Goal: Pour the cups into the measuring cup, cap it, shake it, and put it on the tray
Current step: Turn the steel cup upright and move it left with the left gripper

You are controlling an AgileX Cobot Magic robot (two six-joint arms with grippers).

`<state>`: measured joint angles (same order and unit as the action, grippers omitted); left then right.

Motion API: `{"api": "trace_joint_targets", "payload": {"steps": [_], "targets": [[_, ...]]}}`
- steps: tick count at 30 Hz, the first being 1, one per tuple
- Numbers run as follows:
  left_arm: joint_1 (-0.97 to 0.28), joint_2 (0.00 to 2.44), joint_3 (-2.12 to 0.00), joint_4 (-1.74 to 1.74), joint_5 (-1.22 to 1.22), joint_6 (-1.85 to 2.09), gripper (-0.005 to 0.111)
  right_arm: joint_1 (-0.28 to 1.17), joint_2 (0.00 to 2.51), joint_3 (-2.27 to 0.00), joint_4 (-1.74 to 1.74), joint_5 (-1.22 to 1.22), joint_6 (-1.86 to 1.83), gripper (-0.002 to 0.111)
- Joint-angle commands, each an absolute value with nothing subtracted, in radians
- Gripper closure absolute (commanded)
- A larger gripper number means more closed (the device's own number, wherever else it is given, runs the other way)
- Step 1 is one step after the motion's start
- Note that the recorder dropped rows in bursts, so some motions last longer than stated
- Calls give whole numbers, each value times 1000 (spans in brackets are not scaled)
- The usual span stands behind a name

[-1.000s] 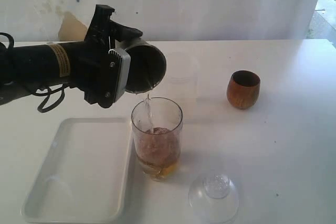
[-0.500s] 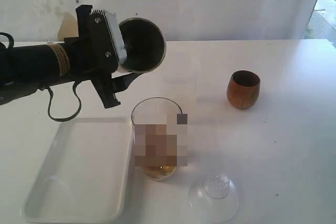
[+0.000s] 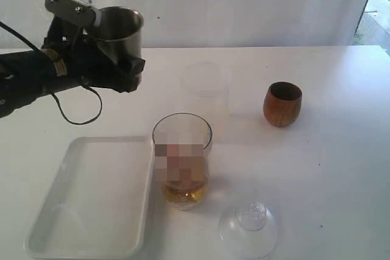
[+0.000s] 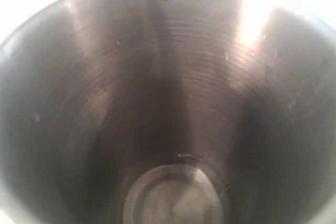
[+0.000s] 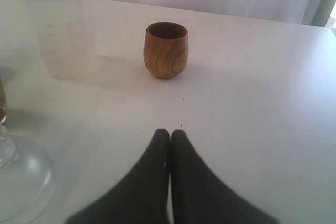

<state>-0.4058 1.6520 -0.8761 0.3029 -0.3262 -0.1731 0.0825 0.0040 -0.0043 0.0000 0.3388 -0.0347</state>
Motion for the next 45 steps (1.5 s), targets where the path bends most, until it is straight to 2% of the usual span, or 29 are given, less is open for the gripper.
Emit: {"api": "trace_joint_targets", "payload": {"steps": [1,7,16,34,37,38,39,40,41,42,44,45], "targets": [[-355,1722,-886,248,-385,-232,107,78,0,0,0,337,-29,108],[-302,1828,-886,248,-489,-232,107,78,0,0,0,337,-29,108],[-302,1980,-886,275,-685,-175,107,78,0,0,0,337,-23,108],[-302,2058,-886,277,-709,-104,106,78,0,0,0,337,-23,108],[-302,2058,-886,277,-709,-100,96,78,0,0,0,337,-23,108],[-302,2058,-886,277,-709,-100,81,78,0,0,0,337,-23,108],[-302,2058,-886,277,-709,-100,74,78,0,0,0,337,-23,108],[-302,2058,-886,277,-709,-100,55,78,0,0,0,337,-23,108],[-302,2058,-886,277,-709,-100,48,78,0,0,0,337,-23,108],[-302,2058,-886,277,-709,-94,31,78,0,0,0,337,-23,108],[-302,2058,-886,277,-702,-69,15,78,0,0,0,337,-23,108],[-302,2058,-886,277,-694,-66,13,78,0,0,0,337,-23,108]]}}
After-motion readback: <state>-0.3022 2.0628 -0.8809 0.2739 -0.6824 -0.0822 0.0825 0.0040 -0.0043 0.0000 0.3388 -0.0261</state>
